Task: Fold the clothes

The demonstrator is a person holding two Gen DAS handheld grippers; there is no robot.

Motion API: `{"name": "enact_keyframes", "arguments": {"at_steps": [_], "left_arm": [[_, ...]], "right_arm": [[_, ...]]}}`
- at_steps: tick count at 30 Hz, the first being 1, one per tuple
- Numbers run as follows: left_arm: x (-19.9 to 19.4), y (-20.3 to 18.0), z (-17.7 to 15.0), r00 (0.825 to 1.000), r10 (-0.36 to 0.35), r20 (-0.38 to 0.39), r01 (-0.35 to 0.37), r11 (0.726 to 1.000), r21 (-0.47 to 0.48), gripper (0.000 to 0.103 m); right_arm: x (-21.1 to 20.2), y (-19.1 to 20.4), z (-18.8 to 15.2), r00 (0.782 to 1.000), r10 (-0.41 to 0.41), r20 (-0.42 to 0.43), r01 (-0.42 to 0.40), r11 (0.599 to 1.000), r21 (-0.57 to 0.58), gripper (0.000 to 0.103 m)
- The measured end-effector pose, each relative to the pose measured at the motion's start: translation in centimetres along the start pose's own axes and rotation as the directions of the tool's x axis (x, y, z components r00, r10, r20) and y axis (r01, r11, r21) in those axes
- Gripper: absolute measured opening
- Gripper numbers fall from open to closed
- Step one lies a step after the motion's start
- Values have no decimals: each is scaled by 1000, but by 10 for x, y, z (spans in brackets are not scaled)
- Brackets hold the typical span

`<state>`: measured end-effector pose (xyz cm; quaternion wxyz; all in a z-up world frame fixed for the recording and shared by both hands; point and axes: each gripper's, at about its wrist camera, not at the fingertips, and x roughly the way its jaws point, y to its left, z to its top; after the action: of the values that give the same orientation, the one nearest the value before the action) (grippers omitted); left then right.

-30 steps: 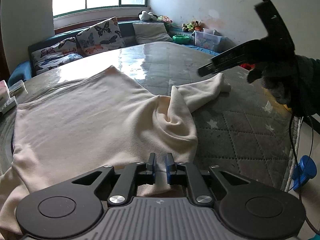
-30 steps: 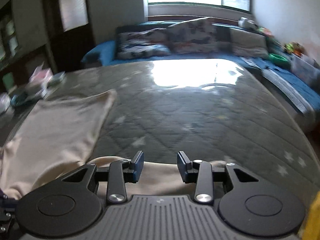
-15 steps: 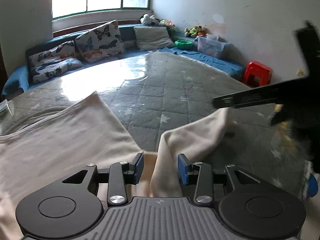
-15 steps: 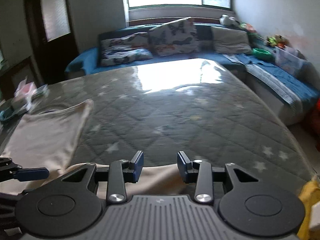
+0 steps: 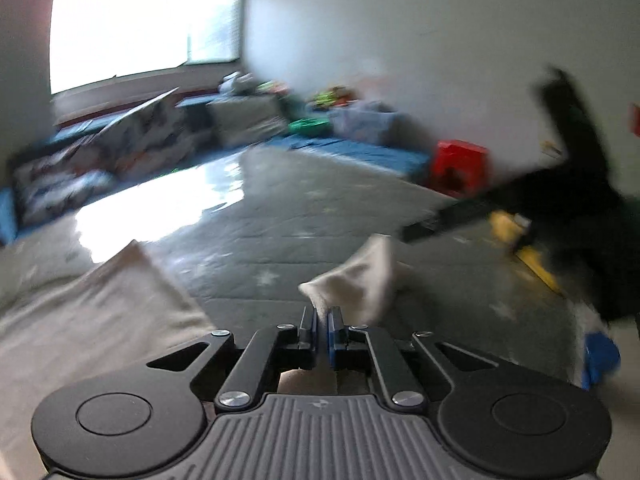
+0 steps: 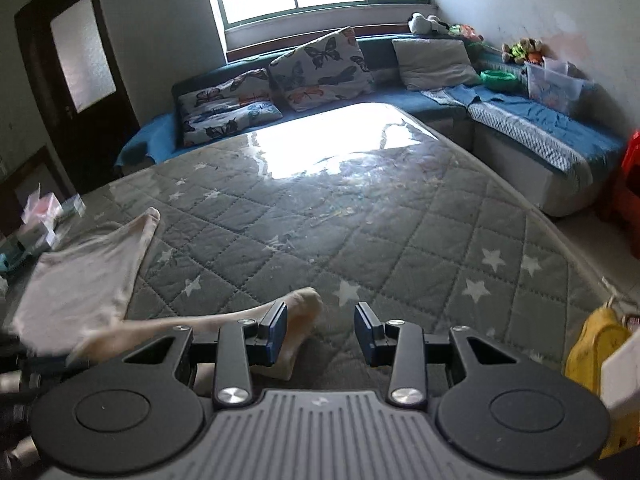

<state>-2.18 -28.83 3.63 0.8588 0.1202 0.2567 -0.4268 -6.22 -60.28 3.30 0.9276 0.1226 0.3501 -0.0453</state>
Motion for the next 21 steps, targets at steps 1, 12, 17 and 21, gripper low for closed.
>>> {"name": "enact_keyframes", "arguments": {"at_steps": [1,12,17,21], "left_arm": [[0,-4,-2,1000,-9,-5,9,1000,22,6],[2,-42,-16,995,-84,-46,92,976,197,25],[10,-39,-4,999,-36,-21,39,990,133,40],[17,-26,7,1000,6,-8,-6,1000,1,46]], "right_arm": [[-1,-1,-1,1000,5,1,-5,1000,10,37],[4,22,-11,997,66,-27,-66,998,-8,37],[9,27,-10,999,43,-22,-43,999,-13,37],[10,20,-10,999,33,-28,-33,999,10,37]]}}
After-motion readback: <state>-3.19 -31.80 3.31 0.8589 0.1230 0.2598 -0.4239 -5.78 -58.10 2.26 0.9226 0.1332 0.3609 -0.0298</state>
